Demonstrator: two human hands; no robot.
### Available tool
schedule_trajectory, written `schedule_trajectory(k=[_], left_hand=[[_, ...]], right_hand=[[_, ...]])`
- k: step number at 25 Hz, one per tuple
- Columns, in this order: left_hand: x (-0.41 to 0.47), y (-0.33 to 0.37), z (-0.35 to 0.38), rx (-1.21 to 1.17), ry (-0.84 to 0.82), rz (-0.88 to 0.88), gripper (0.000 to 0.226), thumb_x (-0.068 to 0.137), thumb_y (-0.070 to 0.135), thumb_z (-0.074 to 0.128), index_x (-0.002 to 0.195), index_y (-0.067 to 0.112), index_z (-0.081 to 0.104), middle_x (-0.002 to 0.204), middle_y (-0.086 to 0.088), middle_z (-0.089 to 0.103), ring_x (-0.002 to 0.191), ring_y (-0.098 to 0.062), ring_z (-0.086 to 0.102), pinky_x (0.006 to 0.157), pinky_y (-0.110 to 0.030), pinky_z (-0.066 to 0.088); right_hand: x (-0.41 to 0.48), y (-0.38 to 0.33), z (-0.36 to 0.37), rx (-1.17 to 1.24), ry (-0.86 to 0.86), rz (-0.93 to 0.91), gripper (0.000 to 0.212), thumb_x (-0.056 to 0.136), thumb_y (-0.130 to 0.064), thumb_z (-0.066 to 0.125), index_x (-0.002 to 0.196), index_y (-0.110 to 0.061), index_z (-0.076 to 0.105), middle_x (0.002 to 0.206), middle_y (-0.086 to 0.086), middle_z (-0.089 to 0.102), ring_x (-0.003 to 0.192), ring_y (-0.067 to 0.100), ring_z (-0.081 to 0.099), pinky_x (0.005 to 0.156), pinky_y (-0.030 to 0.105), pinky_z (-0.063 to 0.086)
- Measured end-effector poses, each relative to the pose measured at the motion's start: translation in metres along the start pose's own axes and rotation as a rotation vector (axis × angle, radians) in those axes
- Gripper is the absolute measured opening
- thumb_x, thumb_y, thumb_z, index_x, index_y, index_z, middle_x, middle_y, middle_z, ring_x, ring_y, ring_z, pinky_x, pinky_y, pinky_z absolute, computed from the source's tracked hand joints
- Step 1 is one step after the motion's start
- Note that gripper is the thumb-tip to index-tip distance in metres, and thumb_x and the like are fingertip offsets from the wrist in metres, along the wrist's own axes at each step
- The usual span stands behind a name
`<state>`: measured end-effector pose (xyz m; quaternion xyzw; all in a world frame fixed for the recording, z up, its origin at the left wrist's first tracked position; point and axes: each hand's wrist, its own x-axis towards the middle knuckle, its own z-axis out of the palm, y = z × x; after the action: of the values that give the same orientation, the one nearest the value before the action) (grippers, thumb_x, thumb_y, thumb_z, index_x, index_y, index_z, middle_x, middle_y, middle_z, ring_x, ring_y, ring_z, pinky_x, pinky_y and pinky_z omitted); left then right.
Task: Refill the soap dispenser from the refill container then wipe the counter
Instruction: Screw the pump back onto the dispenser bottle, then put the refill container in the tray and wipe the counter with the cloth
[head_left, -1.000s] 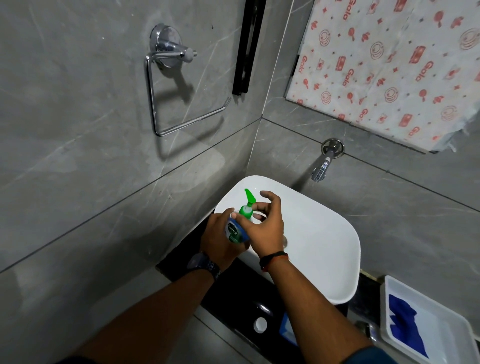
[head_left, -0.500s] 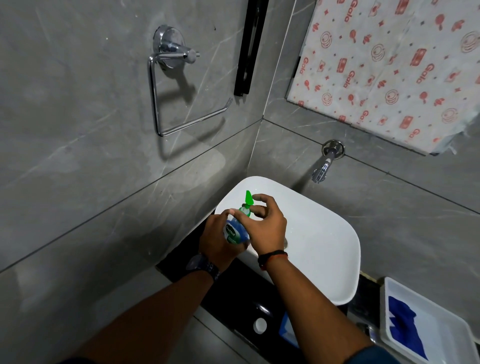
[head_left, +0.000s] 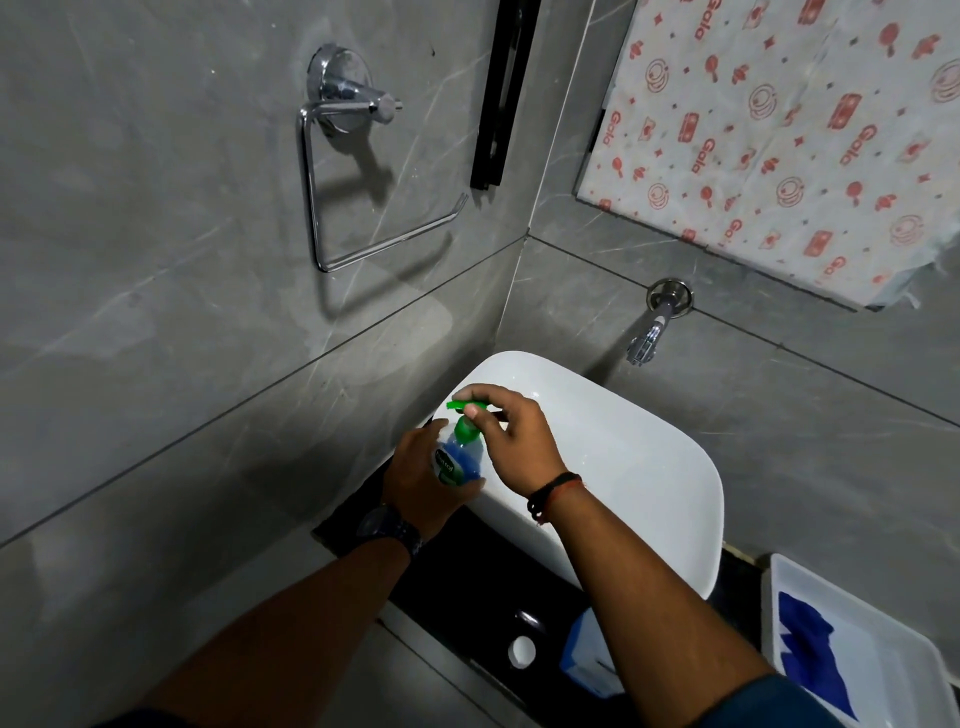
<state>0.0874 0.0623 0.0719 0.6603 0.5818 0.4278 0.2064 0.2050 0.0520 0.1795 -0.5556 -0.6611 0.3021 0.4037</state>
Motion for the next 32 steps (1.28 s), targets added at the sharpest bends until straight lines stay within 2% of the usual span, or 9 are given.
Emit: schedule_trajectory(k=[3, 6, 9, 13, 16, 19, 27, 29, 32], left_hand=[[0.000, -0.009, -0.005, -0.032, 0.005, 0.001, 0.079, 0.051, 0.039, 0.088, 0.118, 0.012, 0.056, 0.109, -0.008, 0.062, 0.096, -0.024, 0.059, 0.077, -0.020, 0.042], [0.001, -0.023, -0.011, -0.193, 0.014, -0.066, 0.076, 0.051, 0.036, 0.088, 0.116, 0.015, 0.056, 0.108, 0.003, 0.060, 0.099, -0.021, 0.060, 0.077, -0.021, 0.046], [-0.002, -0.053, -0.007, -0.265, 0.006, -0.136, 0.084, 0.048, 0.038, 0.088, 0.120, 0.010, 0.053, 0.114, -0.009, 0.063, 0.104, -0.023, 0.060, 0.087, -0.037, 0.051], [-0.012, -0.087, 0.005, -0.227, 0.072, -0.194, 0.077, 0.048, 0.013, 0.091, 0.115, 0.020, 0.054, 0.112, 0.000, 0.060, 0.103, -0.010, 0.055, 0.085, -0.018, 0.044], [-0.016, -0.110, 0.015, -0.145, 0.069, -0.175, 0.078, 0.044, 0.016, 0.093, 0.113, 0.010, 0.058, 0.114, -0.011, 0.062, 0.104, -0.022, 0.056, 0.089, -0.028, 0.041], [-0.023, -0.123, 0.023, -0.062, 0.059, -0.136, 0.077, 0.040, 0.022, 0.094, 0.108, 0.005, 0.061, 0.108, -0.014, 0.065, 0.101, -0.027, 0.059, 0.087, -0.029, 0.043], [-0.034, -0.133, 0.028, -0.055, 0.100, -0.120, 0.077, 0.040, 0.030, 0.093, 0.105, 0.007, 0.059, 0.102, -0.013, 0.063, 0.097, -0.016, 0.053, 0.085, -0.003, 0.030], [-0.035, -0.134, 0.025, -0.072, 0.073, -0.120, 0.082, 0.041, 0.036, 0.091, 0.112, 0.010, 0.057, 0.110, -0.011, 0.061, 0.103, -0.016, 0.053, 0.090, -0.007, 0.032], [-0.038, -0.132, 0.016, -0.100, 0.025, -0.137, 0.099, 0.042, 0.049, 0.089, 0.125, 0.010, 0.050, 0.126, -0.009, 0.056, 0.118, -0.020, 0.051, 0.101, -0.032, 0.042]], right_hand=[[0.004, 0.004, 0.000, 0.012, -0.098, -0.040, 0.016, 0.094, -0.010, 0.055, 0.104, -0.014, 0.067, 0.110, 0.002, 0.067, 0.106, 0.019, 0.058, 0.094, 0.033, 0.047], [-0.003, 0.022, 0.019, 0.084, 0.177, -0.046, 0.019, 0.090, -0.019, 0.063, 0.109, -0.017, 0.065, 0.111, -0.002, 0.066, 0.106, 0.013, 0.060, 0.090, 0.029, 0.050], [-0.025, 0.071, 0.053, -0.025, 0.354, 0.010, 0.023, 0.089, -0.018, 0.064, 0.109, -0.009, 0.064, 0.111, 0.006, 0.067, 0.104, 0.021, 0.062, 0.090, 0.033, 0.050], [-0.061, 0.146, 0.098, -0.341, -0.001, 0.078, 0.034, 0.090, -0.023, 0.059, 0.120, -0.007, 0.058, 0.119, 0.014, 0.062, 0.113, 0.029, 0.055, 0.099, 0.027, 0.036], [-0.073, 0.184, 0.123, -0.444, -0.175, 0.083, 0.048, 0.092, -0.026, 0.054, 0.134, -0.005, 0.047, 0.137, 0.016, 0.051, 0.130, 0.030, 0.043, 0.111, 0.030, 0.027], [-0.078, 0.201, 0.140, -0.576, -0.177, 0.002, 0.055, 0.090, -0.027, 0.055, 0.138, -0.002, 0.043, 0.143, 0.019, 0.044, 0.136, 0.032, 0.038, 0.114, 0.039, 0.023], [-0.087, 0.220, 0.152, -0.740, -0.163, -0.007, 0.066, 0.091, -0.039, 0.046, 0.145, -0.005, 0.031, 0.153, 0.017, 0.028, 0.144, 0.029, 0.020, 0.118, 0.042, 0.003], [-0.087, 0.221, 0.152, -0.742, -0.174, -0.009, 0.068, 0.091, -0.041, 0.042, 0.147, -0.007, 0.026, 0.155, 0.016, 0.023, 0.145, 0.027, 0.015, 0.117, 0.038, -0.003], [-0.087, 0.216, 0.148, -0.715, -0.179, 0.002, 0.070, 0.092, -0.045, 0.037, 0.149, -0.009, 0.019, 0.158, 0.014, 0.016, 0.147, 0.024, 0.006, 0.116, 0.032, -0.008]])
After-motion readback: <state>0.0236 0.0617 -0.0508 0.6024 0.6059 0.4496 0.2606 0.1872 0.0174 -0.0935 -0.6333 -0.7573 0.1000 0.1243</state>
